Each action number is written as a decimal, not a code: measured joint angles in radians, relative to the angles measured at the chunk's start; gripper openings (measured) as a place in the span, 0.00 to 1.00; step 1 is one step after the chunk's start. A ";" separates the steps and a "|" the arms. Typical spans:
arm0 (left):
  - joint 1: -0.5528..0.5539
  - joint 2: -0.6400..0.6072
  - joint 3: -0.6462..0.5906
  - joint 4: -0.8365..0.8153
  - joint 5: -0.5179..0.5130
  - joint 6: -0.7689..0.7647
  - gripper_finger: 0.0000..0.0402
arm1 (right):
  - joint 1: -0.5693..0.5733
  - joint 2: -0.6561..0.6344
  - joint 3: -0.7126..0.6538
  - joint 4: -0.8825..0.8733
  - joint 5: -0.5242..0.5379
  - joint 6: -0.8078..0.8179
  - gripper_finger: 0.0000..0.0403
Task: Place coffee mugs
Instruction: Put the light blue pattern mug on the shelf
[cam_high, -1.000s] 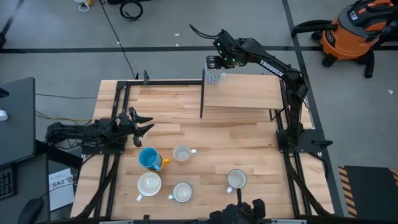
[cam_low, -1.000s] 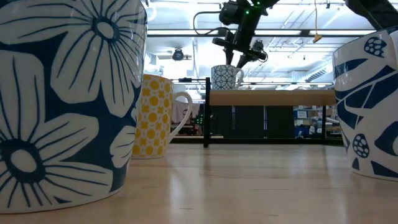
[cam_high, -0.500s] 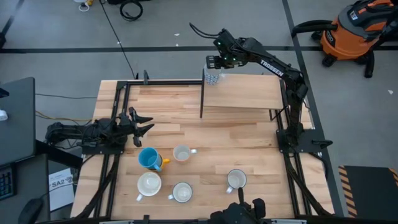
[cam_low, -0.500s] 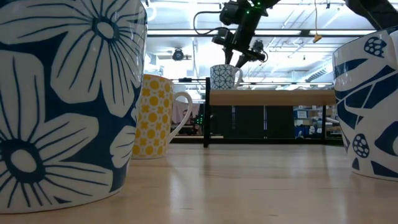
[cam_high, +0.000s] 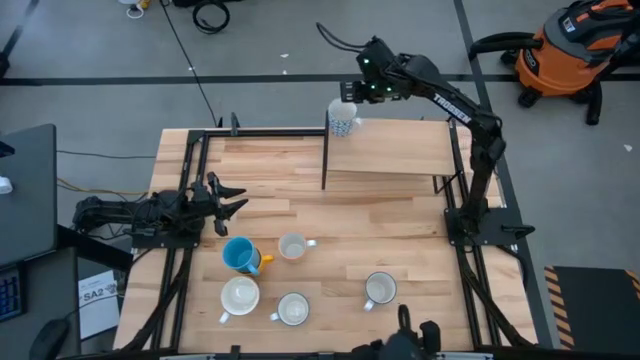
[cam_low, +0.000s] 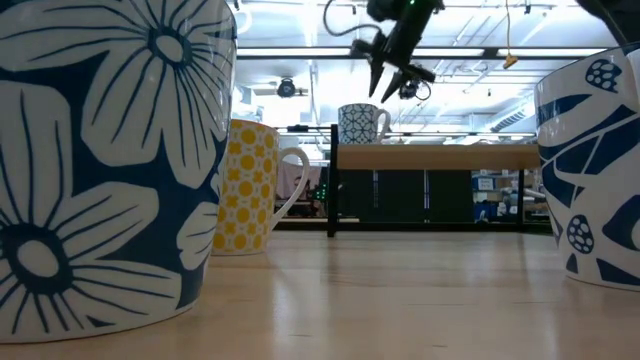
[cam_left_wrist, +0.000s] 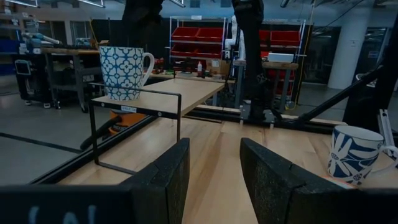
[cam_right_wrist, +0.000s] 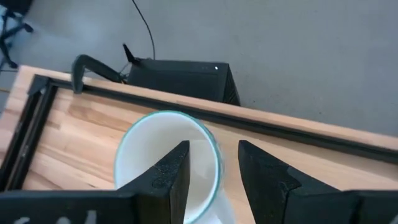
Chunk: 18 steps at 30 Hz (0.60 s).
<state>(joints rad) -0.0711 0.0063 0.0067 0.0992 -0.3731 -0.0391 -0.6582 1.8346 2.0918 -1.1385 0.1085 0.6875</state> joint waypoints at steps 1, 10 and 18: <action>0.000 0.000 0.000 0.000 0.000 0.000 0.37 | 0.001 -0.014 0.000 0.000 0.000 -0.010 0.35; 0.000 0.000 0.000 0.000 0.000 0.000 0.37 | 0.101 -0.148 0.000 -0.026 -0.025 -0.071 0.35; 0.000 0.000 0.000 0.000 0.000 -0.001 0.37 | 0.320 -0.213 0.000 -0.181 0.004 -0.078 0.35</action>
<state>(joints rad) -0.0713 0.0063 0.0065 0.0992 -0.3729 -0.0404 -0.3387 1.6212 2.0922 -1.3200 0.1128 0.6094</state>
